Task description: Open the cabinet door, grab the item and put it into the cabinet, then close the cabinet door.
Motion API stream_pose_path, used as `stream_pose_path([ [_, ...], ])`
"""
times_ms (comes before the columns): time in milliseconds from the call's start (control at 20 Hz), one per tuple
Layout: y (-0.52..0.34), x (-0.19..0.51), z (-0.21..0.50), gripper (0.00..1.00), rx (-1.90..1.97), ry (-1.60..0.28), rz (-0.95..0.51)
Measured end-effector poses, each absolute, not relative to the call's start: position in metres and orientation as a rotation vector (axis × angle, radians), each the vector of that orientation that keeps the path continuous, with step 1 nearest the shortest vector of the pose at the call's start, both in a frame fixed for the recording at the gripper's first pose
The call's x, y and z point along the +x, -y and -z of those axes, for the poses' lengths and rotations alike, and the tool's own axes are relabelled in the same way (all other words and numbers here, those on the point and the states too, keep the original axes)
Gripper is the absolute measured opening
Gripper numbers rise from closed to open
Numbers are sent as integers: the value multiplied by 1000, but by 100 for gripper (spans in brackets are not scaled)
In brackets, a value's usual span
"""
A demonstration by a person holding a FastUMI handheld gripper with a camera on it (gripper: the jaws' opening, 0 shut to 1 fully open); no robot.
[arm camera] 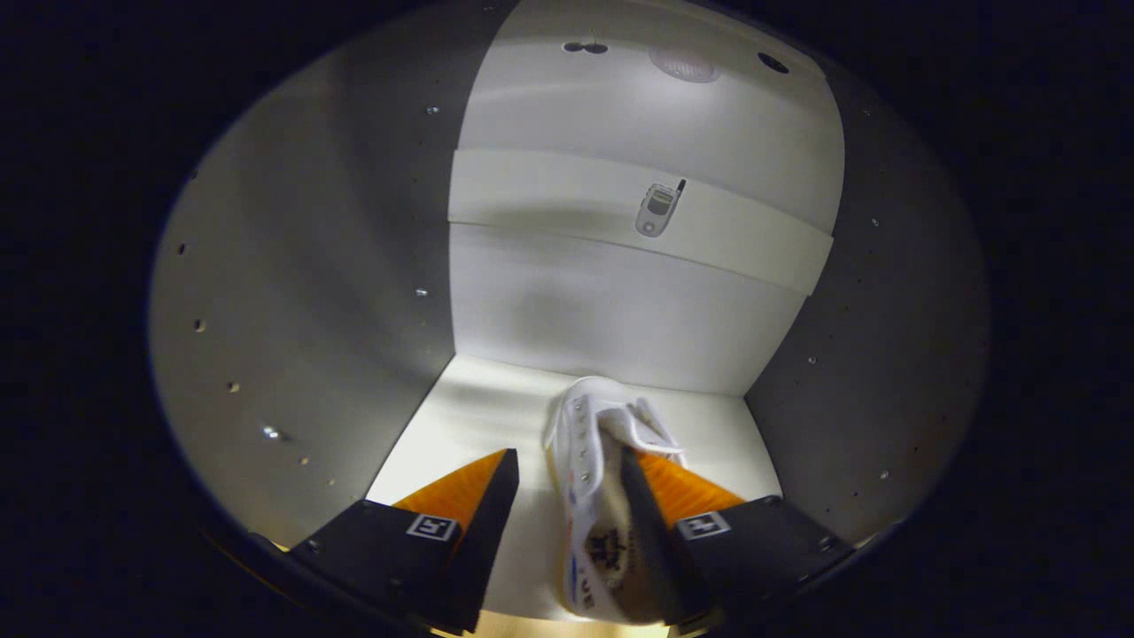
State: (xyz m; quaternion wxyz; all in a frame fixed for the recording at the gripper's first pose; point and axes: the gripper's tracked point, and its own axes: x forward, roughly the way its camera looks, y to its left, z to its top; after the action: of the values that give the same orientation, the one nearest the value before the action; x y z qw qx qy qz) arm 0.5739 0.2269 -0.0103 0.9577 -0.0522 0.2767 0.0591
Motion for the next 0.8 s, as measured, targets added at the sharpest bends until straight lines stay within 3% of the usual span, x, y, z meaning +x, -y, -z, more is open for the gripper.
stream_pose_path([
  [100,-227,554,0,100,-65,-530,-125],
  [550,-209,429,-72,98,-8,-326,-139],
  [800,-179,344,-78,98,88,-287,-144],
])
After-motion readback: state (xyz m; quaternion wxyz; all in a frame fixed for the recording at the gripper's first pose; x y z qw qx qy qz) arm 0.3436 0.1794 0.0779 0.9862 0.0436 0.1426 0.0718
